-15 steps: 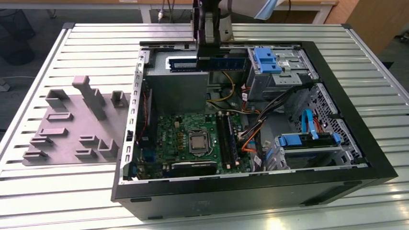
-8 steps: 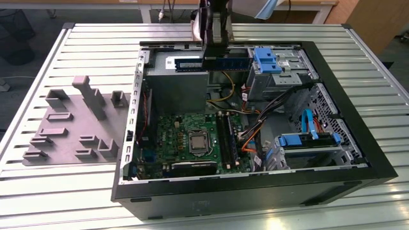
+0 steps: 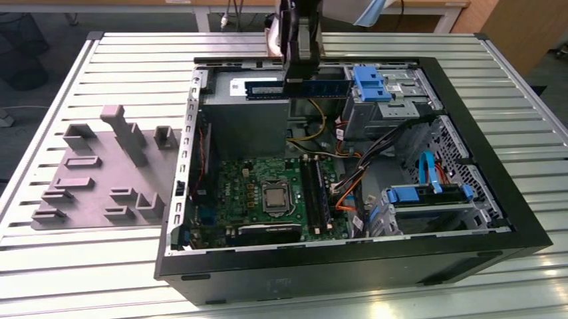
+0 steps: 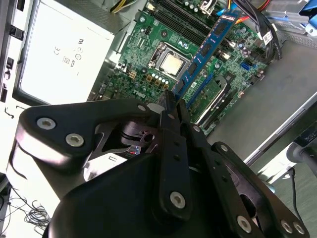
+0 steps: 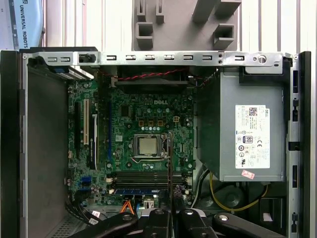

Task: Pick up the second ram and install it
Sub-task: 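Insert the second ram into the second slot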

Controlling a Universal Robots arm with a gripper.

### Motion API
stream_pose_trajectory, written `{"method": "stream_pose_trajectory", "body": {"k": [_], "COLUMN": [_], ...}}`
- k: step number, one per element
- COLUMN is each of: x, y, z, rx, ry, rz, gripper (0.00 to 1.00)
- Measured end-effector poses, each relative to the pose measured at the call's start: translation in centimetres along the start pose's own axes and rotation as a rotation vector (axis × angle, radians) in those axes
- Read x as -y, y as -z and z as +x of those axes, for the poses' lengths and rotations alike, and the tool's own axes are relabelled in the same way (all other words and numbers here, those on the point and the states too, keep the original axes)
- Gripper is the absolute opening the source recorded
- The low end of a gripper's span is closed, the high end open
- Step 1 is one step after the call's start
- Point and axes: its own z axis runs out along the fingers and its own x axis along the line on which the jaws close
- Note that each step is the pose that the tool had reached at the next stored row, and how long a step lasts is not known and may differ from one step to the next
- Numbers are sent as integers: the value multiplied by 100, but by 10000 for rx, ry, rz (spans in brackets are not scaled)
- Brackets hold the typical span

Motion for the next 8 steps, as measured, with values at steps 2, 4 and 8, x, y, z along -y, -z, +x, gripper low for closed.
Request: {"method": "stream_pose_trajectory", "body": {"k": [2,4,8], "x": [1,2,2], "y": [0,0,0], "z": [0,0,0], "rx": [-1,0,0], "ry": [0,0,-82], "rz": [0,0,0], "gripper": [14,14,14]}}
